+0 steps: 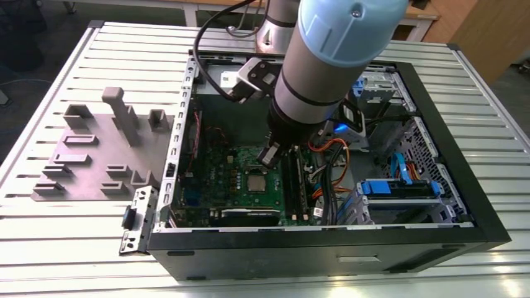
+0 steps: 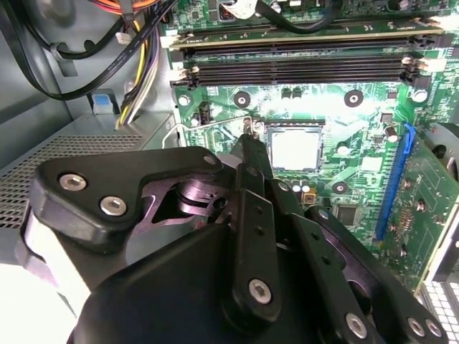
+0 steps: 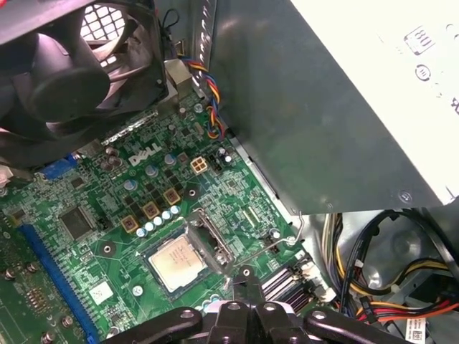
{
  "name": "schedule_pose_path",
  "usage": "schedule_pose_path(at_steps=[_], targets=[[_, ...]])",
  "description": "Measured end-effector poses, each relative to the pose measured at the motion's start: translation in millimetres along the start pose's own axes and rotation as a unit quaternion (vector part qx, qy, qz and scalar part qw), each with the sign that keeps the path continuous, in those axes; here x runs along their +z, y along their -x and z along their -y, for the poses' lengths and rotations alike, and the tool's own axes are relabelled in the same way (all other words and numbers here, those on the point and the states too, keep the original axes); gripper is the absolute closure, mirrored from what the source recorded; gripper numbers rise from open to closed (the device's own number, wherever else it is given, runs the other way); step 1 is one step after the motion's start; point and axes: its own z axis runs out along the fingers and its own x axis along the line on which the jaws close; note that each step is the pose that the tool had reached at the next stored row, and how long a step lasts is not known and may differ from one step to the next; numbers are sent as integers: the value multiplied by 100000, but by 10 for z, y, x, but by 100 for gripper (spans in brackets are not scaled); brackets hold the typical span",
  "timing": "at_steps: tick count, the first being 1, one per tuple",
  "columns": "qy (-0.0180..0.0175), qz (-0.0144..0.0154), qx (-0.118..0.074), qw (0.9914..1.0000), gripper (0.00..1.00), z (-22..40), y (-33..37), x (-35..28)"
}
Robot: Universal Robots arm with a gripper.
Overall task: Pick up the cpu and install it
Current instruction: 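Close the cpu cover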
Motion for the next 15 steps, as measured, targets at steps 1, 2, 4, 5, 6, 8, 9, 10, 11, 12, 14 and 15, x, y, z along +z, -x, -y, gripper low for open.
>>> schedule_pose_path(at_steps=[1, 2, 4, 5, 6, 8, 9, 10, 11, 12, 14, 15], targets=[[7, -4, -45, 100000, 89, 2, -3, 0], [11, -16, -83, 100000, 89, 3, -5, -1], [16, -18, -123, 100000, 89, 3, -5, -1], [19, -27, -135, 100000, 89, 3, -5, -1], [20, -26, -141, 100000, 89, 3, -5, -1], [20, -22, -140, 100000, 89, 3, -5, -1], [19, -25, -140, 100000, 89, 3, -5, -1], [20, -23, -143, 100000, 89, 3, -5, -1], [20, -23, -142, 100000, 89, 3, -5, -1], [20, -24, -143, 100000, 89, 3, -5, -1], [20, -24, -145, 100000, 89, 3, -5, -1], [20, -31, -143, 100000, 89, 3, -5, -1]])
